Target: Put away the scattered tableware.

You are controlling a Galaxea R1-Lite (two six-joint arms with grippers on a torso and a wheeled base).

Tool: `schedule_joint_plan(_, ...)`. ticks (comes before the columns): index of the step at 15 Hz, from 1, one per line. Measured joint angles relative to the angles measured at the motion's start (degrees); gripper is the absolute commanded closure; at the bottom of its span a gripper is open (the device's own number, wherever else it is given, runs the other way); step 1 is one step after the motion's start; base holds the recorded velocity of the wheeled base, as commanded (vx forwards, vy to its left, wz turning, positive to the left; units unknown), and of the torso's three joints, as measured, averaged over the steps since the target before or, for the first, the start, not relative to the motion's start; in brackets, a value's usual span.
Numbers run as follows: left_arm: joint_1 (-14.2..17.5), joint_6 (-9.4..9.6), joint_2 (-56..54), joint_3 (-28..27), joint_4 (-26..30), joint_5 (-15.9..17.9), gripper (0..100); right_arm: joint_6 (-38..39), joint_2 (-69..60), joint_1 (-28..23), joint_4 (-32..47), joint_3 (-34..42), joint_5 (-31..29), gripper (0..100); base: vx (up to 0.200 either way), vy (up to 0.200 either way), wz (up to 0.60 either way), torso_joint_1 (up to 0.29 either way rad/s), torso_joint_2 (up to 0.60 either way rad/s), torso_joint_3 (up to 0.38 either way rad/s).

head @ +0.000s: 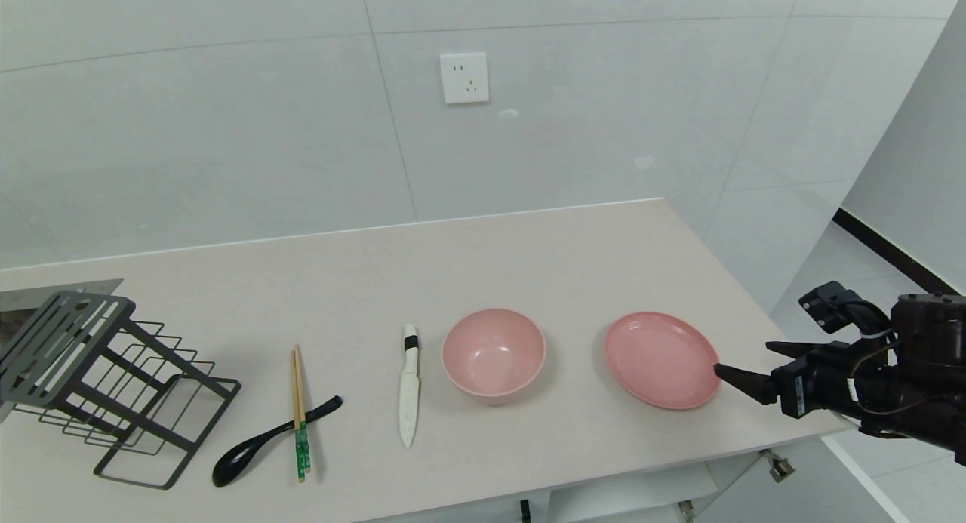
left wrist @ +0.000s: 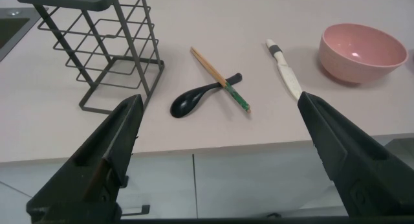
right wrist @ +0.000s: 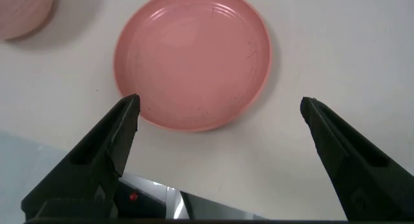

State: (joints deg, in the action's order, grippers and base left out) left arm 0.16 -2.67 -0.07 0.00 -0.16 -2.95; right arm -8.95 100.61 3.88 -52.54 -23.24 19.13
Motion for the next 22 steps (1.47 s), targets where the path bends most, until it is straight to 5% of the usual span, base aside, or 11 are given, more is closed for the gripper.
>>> schedule_joint_plan(22, 0.00, 0.33, 0.00, 0.00, 0.00, 0.09, 0, 2.63, 24.48, 1.66, -7.29, -16.76, 0.09, 0, 0.000, 0.000, 0.00, 0.000, 0.00, 0.000)
